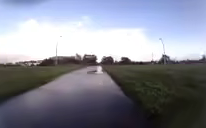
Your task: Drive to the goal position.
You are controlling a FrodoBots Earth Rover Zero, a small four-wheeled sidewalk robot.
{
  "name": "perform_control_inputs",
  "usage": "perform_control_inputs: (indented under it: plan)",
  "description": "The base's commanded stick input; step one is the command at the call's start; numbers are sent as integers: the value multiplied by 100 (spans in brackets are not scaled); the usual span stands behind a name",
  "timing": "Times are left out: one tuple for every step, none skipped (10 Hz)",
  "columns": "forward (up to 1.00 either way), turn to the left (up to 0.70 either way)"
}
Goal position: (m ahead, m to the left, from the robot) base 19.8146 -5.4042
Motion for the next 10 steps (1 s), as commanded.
perform_control_inputs:
  plan:
    - [45,0]
    - [45,0]
    - [45,0]
    - [45,0]
    - [45,0]
    - [45,0]
    - [45,0]
    - [45,0]
    - [45,0]
    - [45,0]
